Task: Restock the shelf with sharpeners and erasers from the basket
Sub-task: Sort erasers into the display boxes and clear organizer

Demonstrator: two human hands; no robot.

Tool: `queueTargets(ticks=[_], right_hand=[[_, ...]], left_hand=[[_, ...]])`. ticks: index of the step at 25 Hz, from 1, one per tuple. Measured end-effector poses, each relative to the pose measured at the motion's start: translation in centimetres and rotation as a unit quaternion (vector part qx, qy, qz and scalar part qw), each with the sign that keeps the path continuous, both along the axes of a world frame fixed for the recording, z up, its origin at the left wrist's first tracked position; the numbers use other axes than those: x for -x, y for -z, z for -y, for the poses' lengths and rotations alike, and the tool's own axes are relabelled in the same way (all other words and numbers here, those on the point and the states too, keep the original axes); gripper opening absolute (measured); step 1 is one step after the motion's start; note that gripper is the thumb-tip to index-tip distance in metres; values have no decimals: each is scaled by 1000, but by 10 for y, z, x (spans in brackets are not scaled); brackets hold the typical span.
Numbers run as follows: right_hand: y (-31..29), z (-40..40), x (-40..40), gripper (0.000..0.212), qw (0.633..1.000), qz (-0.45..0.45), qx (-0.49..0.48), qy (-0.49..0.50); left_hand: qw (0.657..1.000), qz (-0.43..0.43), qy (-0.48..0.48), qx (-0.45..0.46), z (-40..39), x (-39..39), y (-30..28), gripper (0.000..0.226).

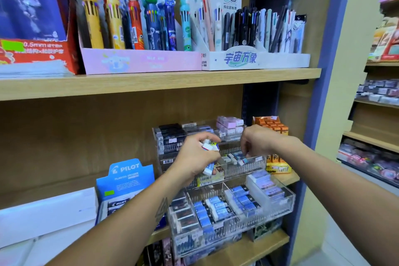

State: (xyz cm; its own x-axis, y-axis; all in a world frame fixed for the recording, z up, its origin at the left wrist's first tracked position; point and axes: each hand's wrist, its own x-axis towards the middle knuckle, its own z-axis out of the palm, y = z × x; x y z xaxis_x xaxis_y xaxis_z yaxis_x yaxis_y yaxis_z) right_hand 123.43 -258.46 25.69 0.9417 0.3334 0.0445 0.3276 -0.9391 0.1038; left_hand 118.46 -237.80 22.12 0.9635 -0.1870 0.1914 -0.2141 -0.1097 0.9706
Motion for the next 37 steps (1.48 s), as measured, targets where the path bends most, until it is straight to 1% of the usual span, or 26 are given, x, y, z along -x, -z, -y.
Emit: queueTargets(ticks=[2, 4, 6, 8, 11, 12, 13, 15, 17, 19, 20, 21, 22, 23, 24, 25, 27, 29, 32, 34, 35, 37], right_hand=[[3, -6, -5, 11, 1000, -20, 3, 20], [8, -10, -7, 15, 999, -20, 3, 47], [11, -12, -9, 14, 998, -18, 11, 60], [11, -12, -12, 12, 997, -48, -5, 59], [6, -16, -18, 16, 992, -104, -30, 70], [6, -19, -19, 12, 990, -107, -47, 78], [8, -22, -20, 4, 990, -104, -58, 80], [16, -28, -21, 11, 988, -97, -74, 99], [21, -29, -22, 10, 988, -71, -75, 117], [21, -29, -17, 6, 991, -50, -87, 89], [19, -27, -14, 3, 987, -40, -141, 63], [15, -26, -9, 0, 968, -46, -245, 36], [12, -26, -1, 5, 921, -74, -382, 9], [8, -27, 10, 13, 859, -122, -497, -24], [6, -27, 18, 21, 814, -158, -556, -57], [5, -28, 24, 27, 808, -167, -560, -78], [6, -32, 32, 35, 829, -144, -533, -91], [10, -34, 34, 37, 833, -110, -533, -99], [12, -31, 40, 30, 834, -54, -539, -103], [9, -22, 42, 22, 843, -9, -533, -70], [7, -16, 41, 19, 856, 13, -514, -48], [6, -4, 33, 17, 904, 41, -425, -11]], left_hand=[[1000, -7, 7, 16, -2, -2, 3, 35], [1000, -10, 13, 24, -2, -3, 3, 34], [999, -10, 18, 30, -3, -4, 4, 33], [999, -12, 21, 37, -4, -4, 4, 33], [999, -14, 25, 41, -5, -3, 3, 34], [999, -14, 26, 43, -5, -3, 3, 34], [998, -14, 29, 46, -5, -3, 3, 34], [998, -17, 37, 49, -6, -3, 2, 35], [998, -21, 43, 50, -7, -5, 2, 37], [998, -18, 44, 48, -7, -6, 3, 38], [998, -16, 44, 48, -7, -6, 3, 39], [998, -13, 43, 49, -6, -6, 3, 39], [998, -12, 41, 52, -5, -6, 4, 39], [998, -12, 37, 55, -5, -6, 4, 38], [998, -11, 33, 57, -5, -7, 4, 38], [998, -12, 32, 58, -5, -7, 5, 36], [998, -15, 31, 57, -5, -6, 5, 34], [998, -18, 30, 60, -6, -5, 3, 34], [995, -42, 21, 88, -6, -3, -1, 40], [993, -61, 4, 97, -6, -3, -2, 42], [992, -69, -5, 101, -6, -3, -2, 41], [991, -80, -16, 108, -7, -4, -2, 35]])
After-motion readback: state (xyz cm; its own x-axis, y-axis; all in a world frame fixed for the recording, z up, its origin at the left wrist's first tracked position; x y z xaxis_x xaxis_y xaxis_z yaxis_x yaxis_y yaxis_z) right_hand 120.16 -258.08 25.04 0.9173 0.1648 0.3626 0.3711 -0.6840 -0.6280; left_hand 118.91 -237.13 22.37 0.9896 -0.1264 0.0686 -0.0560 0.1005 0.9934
